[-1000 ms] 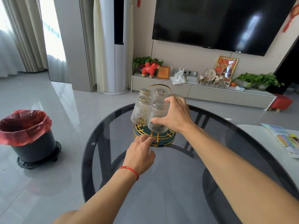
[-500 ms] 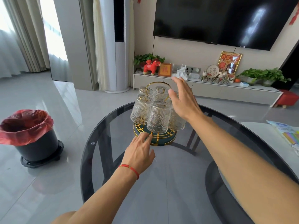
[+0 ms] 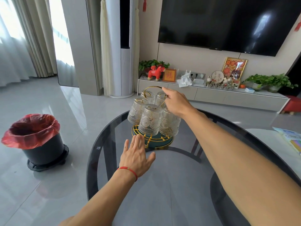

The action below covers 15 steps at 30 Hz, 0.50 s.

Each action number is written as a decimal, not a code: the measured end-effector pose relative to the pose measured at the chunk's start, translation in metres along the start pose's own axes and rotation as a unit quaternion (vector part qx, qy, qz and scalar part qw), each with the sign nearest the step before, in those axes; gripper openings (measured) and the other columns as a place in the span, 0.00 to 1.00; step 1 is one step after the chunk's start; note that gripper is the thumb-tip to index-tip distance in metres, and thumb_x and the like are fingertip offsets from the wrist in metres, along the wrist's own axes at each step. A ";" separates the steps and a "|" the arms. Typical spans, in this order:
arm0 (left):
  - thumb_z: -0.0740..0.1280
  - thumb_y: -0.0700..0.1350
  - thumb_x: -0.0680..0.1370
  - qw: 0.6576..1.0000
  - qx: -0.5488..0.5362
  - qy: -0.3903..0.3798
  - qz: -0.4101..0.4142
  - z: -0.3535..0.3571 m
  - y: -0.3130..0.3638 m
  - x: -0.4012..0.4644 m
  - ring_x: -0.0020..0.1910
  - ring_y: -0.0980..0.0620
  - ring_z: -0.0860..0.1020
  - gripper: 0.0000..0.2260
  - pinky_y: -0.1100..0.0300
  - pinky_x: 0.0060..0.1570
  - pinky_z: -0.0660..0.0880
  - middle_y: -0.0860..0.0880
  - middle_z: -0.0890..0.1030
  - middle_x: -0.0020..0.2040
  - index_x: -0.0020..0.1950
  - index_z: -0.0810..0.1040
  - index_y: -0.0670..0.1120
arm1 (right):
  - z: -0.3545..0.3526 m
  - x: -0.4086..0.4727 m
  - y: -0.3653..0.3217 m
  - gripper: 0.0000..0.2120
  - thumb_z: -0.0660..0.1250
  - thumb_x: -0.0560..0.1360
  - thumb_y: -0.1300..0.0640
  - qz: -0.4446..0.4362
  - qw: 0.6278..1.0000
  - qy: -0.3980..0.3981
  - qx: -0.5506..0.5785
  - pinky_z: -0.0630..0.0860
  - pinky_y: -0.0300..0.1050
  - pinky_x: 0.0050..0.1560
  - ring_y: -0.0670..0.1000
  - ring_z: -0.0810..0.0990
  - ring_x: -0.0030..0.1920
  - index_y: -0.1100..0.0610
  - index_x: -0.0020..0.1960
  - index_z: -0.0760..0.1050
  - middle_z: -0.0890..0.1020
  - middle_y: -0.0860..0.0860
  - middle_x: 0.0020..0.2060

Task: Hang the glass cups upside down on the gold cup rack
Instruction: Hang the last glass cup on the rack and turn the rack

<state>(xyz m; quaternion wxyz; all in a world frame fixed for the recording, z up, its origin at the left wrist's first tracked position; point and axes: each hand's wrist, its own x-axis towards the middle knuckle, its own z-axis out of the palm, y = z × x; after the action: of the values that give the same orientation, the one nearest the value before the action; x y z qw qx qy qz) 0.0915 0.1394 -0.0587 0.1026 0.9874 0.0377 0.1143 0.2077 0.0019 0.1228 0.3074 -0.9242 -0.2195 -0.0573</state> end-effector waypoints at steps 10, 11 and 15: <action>0.43 0.68 0.79 0.999 0.002 -0.031 -0.020 0.005 -0.006 0.008 0.83 0.47 0.43 0.38 0.43 0.80 0.39 0.46 0.48 0.84 0.83 0.45 0.46 | 0.013 0.018 -0.004 0.35 0.53 0.81 0.69 -0.002 0.999 -0.043 -0.003 0.46 0.44 0.79 0.53 0.52 0.85 0.53 0.86 0.50 0.54 0.48 0.85; 0.43 0.68 0.79 0.999 -0.003 -0.033 -0.021 0.006 -0.006 0.008 0.83 0.46 0.43 0.38 0.43 0.79 0.39 0.46 0.47 0.84 0.83 0.44 0.47 | 0.015 0.020 -0.002 0.36 0.52 0.81 0.70 -0.005 0.999 -0.044 -0.010 0.46 0.45 0.79 0.53 0.51 0.85 0.52 0.86 0.49 0.52 0.47 0.86; 0.43 0.68 0.79 0.999 -0.014 -0.031 -0.028 0.010 -0.009 0.011 0.83 0.46 0.43 0.38 0.43 0.79 0.40 0.47 0.47 0.84 0.83 0.44 0.48 | 0.016 0.022 0.001 0.41 0.51 0.79 0.74 -0.012 0.997 -0.063 -0.041 0.46 0.49 0.82 0.52 0.48 0.85 0.50 0.86 0.44 0.46 0.46 0.86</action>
<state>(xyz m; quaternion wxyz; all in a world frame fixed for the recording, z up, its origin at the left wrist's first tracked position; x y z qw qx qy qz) 0.1044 0.1471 -0.0672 0.1208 0.9875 0.0602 0.0809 0.2273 0.0185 0.1144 0.2541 -0.9351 -0.2468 -0.0119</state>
